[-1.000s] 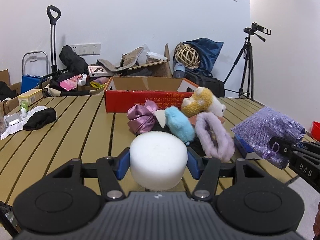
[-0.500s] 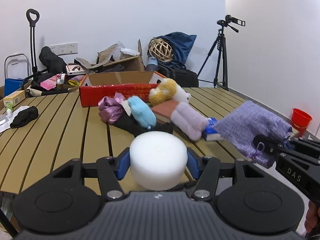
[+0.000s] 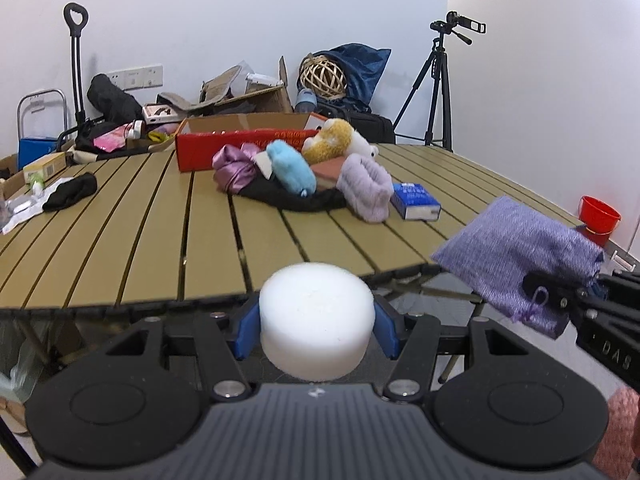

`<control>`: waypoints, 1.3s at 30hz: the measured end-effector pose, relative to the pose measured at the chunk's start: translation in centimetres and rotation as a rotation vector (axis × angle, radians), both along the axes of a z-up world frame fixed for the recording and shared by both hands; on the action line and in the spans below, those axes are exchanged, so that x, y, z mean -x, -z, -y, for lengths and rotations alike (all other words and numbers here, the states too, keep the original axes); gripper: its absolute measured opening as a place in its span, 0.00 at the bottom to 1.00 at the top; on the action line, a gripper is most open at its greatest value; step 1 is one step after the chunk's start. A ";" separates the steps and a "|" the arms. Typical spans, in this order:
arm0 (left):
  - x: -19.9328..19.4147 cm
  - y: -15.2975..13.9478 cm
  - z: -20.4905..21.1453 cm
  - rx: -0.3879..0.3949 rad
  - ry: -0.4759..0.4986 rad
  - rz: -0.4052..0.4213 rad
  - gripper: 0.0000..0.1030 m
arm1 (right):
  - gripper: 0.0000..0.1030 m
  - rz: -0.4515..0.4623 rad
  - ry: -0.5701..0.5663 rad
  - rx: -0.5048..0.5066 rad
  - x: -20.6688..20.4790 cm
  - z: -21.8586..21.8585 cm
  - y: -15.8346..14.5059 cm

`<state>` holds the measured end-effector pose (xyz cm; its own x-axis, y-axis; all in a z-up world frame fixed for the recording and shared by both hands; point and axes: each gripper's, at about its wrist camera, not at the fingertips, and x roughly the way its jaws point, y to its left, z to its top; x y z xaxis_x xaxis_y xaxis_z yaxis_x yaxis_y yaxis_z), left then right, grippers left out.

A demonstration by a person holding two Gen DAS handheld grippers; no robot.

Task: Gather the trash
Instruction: 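Carry the foam and the bag down to the black bin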

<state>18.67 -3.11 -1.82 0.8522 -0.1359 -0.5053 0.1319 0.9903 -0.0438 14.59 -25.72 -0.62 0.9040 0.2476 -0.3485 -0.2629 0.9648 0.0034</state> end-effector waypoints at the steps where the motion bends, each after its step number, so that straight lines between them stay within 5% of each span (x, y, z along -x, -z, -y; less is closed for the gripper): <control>1: 0.5 0.1 -0.1 -0.002 -0.002 -0.004 0.57 | 0.07 -0.010 -0.010 0.012 0.4 -0.3 0.2; 19: 5.0 4.7 -6.7 -0.013 -0.154 -0.188 0.56 | 0.07 -0.239 -0.181 0.128 3.0 -6.2 6.0; 39: 3.2 10.9 -13.1 -0.013 -0.328 -0.415 0.55 | 0.07 -0.449 -0.349 0.193 -1.3 -13.3 11.7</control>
